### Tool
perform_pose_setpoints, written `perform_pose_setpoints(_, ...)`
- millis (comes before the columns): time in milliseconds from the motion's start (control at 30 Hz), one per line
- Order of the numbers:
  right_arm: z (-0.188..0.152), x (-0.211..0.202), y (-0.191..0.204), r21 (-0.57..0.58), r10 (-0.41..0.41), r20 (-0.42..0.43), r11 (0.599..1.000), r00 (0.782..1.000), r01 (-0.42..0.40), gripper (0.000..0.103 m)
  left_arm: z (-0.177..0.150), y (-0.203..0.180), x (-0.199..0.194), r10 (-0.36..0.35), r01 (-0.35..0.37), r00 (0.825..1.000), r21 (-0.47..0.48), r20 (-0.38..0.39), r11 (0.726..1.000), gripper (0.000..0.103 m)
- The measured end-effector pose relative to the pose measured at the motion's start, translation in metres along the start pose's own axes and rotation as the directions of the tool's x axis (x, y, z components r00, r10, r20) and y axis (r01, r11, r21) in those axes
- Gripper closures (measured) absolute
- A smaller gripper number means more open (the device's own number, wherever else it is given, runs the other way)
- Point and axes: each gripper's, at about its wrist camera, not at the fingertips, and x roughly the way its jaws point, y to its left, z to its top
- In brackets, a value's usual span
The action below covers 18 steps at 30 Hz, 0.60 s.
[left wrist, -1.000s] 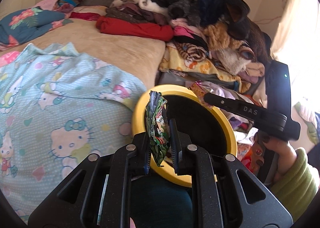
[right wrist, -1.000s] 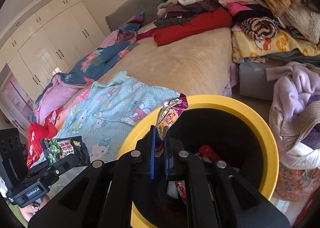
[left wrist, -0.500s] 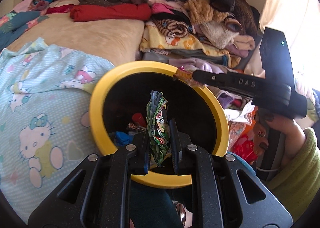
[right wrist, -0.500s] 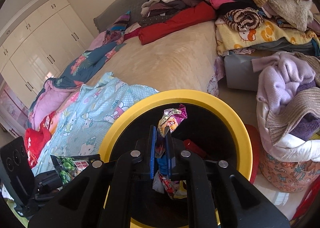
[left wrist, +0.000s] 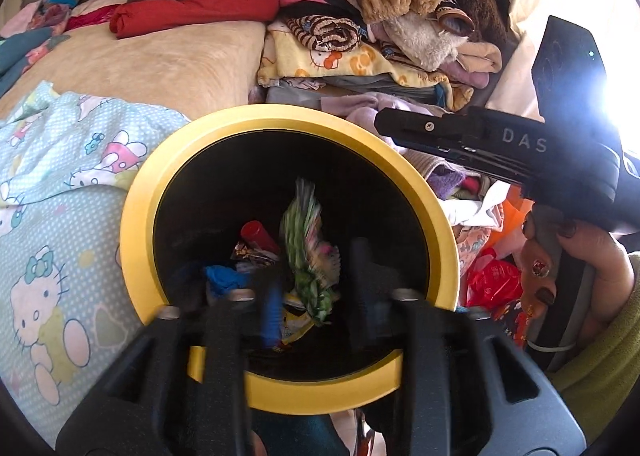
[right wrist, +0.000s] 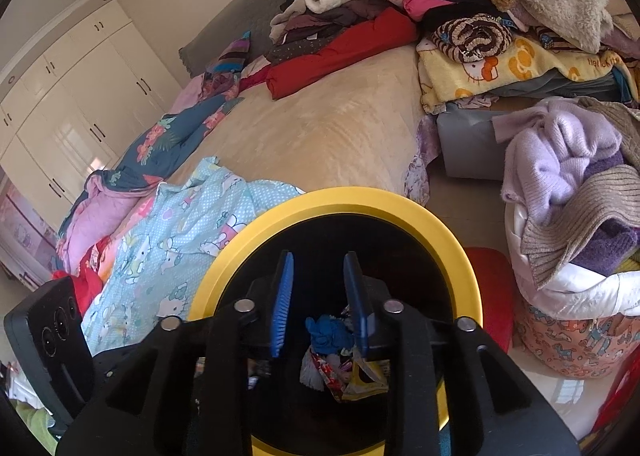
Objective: Collect trash
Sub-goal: 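Open both tools to drop the snack bag and wrapper into the bin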
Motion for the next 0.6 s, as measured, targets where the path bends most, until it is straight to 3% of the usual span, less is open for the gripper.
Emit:
perform_pose_setpoints(67,0.001,-0.002,0.0,-0.002,-0.007,0.002,1.0,1.0,0.007,0.063,0.0,0.0,-0.001,0.015,-0.015,1.0,0.007,0.007,1.0,0.055)
perform_pose_setpoints(133,0.001,-0.005,0.002,-0.014,-0.016,0.004,1.0,1.0,0.017,0.049,0.0,0.001,-0.002,0.028,-0.028,1.0,0.001,0.012,1.0,0.034)
perform_pose_setpoints(267,0.0,-0.013,0.006,-0.041,-0.05,0.016,0.998,0.999,0.051,0.032,-0.001,0.011,-0.009,0.061,-0.06,0.998,-0.032,0.026,0.998,0.011)
perform_pose_setpoints(333,-0.001,-0.018,0.009,-0.049,-0.071,0.029,0.996,0.997,0.073,0.022,-0.002,0.017,-0.014,0.087,-0.086,0.996,-0.047,0.031,0.995,0.011)
perform_pose_setpoints(600,-0.008,-0.026,0.04,-0.102,-0.084,0.071,0.991,0.994,0.091,0.008,-0.007,0.052,-0.048,0.19,-0.179,0.979,-0.136,0.073,0.974,0.011)
